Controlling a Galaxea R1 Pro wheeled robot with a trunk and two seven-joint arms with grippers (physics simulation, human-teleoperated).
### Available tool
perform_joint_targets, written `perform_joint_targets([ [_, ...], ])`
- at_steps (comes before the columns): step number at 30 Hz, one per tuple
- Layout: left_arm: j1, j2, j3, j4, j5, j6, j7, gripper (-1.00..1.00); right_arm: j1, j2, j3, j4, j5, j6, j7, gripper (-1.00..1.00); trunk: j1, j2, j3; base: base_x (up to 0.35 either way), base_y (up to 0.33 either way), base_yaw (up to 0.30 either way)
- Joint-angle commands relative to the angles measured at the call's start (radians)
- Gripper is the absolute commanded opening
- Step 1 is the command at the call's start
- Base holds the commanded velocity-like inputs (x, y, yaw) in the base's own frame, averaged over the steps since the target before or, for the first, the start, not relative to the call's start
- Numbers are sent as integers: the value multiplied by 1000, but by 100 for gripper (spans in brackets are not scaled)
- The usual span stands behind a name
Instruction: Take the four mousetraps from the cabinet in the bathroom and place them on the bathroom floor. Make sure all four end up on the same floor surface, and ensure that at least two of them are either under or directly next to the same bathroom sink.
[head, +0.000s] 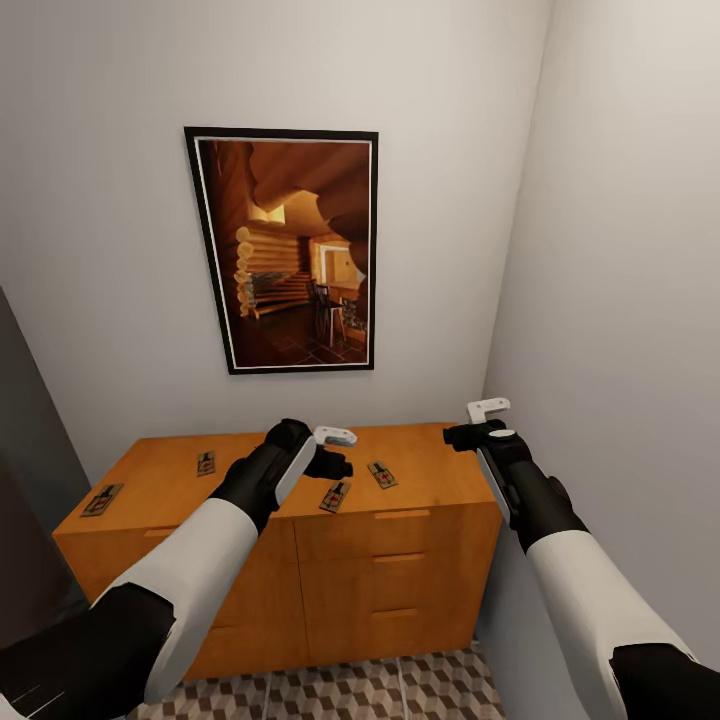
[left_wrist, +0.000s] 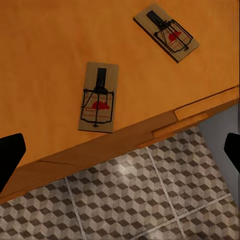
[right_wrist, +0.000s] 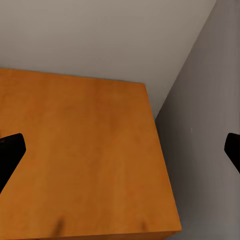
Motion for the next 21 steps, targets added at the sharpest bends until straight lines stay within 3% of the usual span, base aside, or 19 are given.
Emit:
perform_joint_targets([
  [1,0,0,-2,-1,8,3,1,100,0,0,2,-1,6,6,-1,100,0,-1,0,0,0,0],
  [21,0,0,-8,-2,8,-1,-22,100,0,0,2,-1,7,6,-1,100,0,-1,0,0,0,0],
])
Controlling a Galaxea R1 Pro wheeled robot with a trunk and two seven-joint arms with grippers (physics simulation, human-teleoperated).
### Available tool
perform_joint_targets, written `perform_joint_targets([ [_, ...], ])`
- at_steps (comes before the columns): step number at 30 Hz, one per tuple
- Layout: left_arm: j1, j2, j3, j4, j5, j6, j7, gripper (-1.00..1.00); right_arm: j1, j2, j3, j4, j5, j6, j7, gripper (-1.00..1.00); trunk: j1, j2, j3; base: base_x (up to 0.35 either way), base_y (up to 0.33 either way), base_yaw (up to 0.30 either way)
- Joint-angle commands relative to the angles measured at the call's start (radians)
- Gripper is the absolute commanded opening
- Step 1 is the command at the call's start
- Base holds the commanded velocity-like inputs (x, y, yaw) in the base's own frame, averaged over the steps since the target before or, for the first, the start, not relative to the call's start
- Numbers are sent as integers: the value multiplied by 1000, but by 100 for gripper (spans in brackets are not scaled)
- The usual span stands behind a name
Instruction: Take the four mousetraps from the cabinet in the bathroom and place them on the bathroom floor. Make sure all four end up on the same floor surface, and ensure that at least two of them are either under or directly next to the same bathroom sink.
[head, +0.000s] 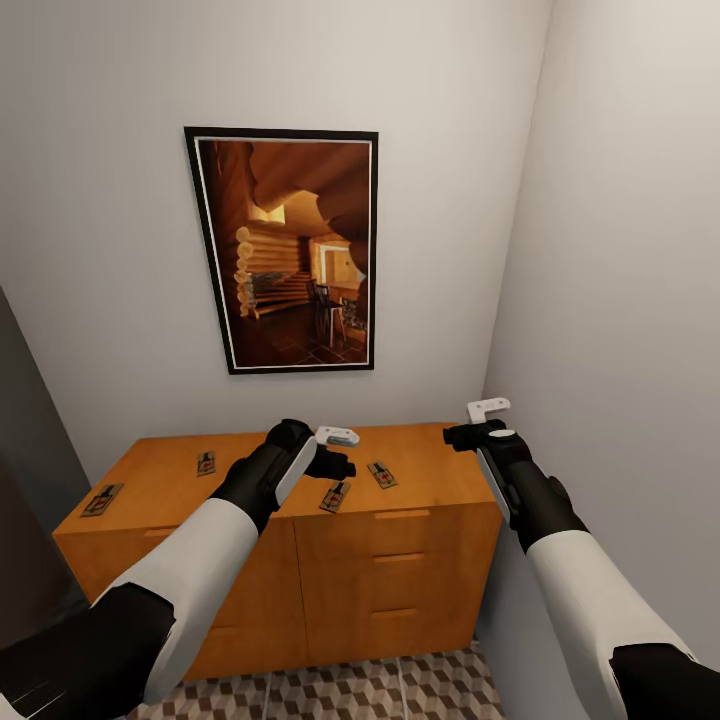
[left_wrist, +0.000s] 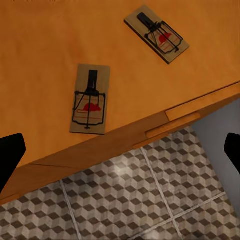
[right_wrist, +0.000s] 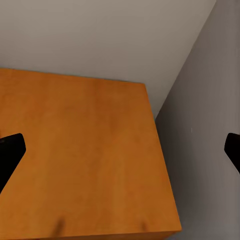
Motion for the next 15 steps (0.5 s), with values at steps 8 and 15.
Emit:
perform_joint_targets([
  [8,0,0,1,-1,1,2,6,100,0,0,2,-1,6,6,-1,100,0,-1,0,0,0,0],
  [15,0,0,2,-1,0,1,8,100,0,0,2,-1,7,6,-1,100,0,-1,0,84,74,0],
])
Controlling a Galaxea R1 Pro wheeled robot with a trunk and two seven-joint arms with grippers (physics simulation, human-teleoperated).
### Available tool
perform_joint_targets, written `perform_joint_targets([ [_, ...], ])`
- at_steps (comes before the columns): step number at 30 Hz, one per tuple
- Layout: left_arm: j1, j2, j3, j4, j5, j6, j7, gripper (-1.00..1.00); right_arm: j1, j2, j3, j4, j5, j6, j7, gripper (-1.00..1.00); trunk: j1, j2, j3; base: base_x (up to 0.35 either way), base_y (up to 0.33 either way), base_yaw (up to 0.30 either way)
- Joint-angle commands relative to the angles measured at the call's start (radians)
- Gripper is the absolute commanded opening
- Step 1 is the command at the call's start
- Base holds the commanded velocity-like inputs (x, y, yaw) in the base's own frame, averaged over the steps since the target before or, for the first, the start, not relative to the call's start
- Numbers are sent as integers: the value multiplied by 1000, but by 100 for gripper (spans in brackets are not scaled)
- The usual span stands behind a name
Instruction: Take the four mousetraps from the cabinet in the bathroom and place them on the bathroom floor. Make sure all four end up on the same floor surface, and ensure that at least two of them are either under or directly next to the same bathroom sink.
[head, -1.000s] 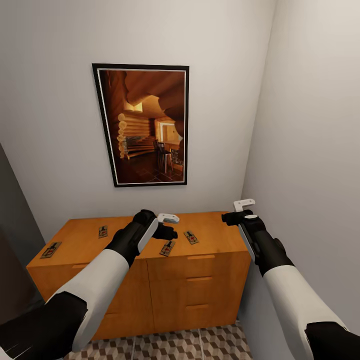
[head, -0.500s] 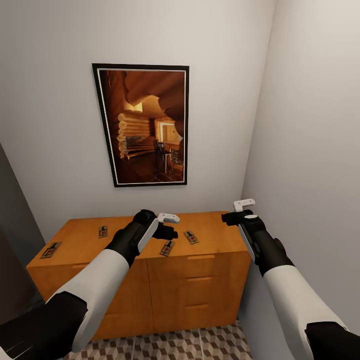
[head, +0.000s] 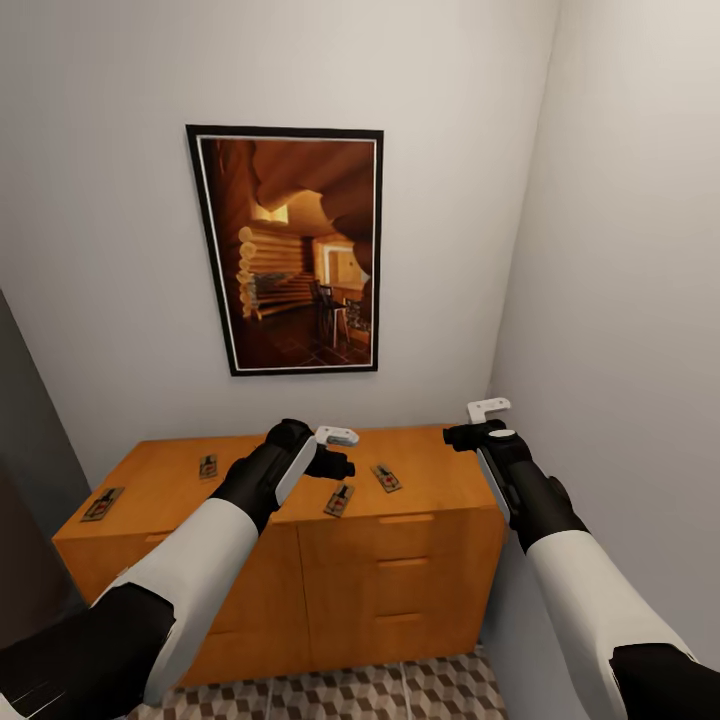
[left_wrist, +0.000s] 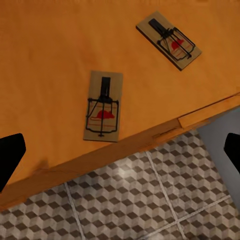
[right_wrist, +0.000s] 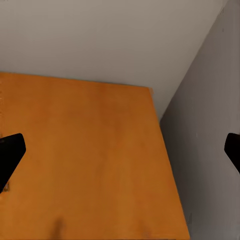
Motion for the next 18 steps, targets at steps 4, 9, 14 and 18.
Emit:
perform_joint_targets([
  [4,0,0,-1,-1,6,3,4,100,0,0,2,-1,7,6,-1,100,1,-1,0,174,138,0],
  [9,0,0,0,-1,6,3,5,100,0,0,2,-1,7,6,-1,100,1,-1,0,63,50,0],
  [14,0,0,0,-1,6,3,5,100,0,0,2,-1,7,6,-1,100,1,-1,0,19,15,0],
  [18,0,0,0,-1,6,3,5,100,0,0,2,-1,7,6,-1,100,1,-1,0,6,5,0],
])
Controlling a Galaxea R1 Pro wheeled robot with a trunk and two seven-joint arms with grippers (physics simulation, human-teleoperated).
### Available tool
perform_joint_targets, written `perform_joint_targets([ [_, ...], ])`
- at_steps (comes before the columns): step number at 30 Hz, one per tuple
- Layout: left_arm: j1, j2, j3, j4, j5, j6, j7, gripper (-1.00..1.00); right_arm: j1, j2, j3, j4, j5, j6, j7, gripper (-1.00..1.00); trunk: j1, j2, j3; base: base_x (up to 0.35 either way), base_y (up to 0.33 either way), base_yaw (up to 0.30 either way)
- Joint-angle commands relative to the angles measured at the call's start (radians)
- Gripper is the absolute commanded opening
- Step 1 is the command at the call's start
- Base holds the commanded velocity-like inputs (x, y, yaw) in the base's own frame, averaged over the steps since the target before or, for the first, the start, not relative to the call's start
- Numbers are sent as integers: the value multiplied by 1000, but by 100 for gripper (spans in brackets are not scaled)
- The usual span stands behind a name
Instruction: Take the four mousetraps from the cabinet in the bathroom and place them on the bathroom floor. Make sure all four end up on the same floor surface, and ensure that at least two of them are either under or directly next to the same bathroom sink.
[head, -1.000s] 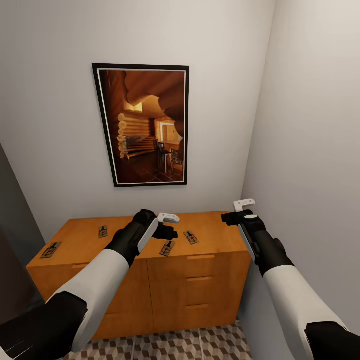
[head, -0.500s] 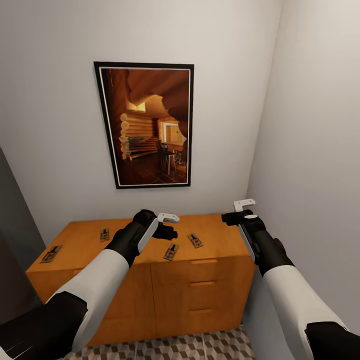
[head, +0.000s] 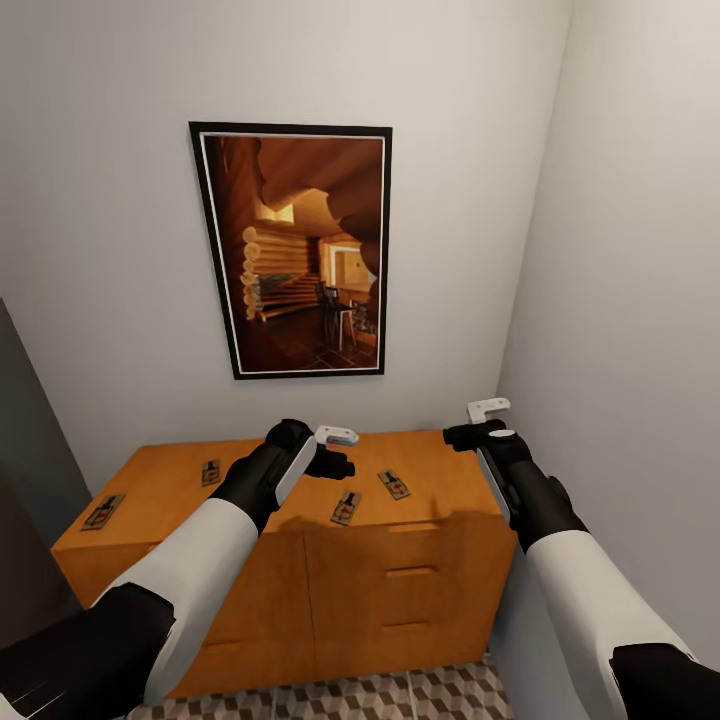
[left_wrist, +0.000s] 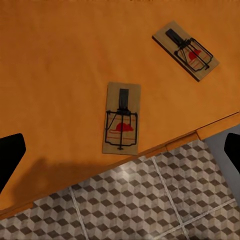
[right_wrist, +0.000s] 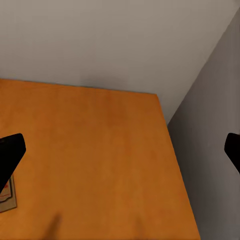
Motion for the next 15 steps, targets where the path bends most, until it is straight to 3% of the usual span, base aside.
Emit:
perform_joint_targets([
  [1,0,0,-1,-1,6,3,4,100,0,0,2,-1,7,6,-1,100,0,-1,0,3,2,0],
  [15,0,0,-1,-1,7,3,4,100,0,0,2,-1,7,6,-1,100,0,-1,0,24,0,0],
])
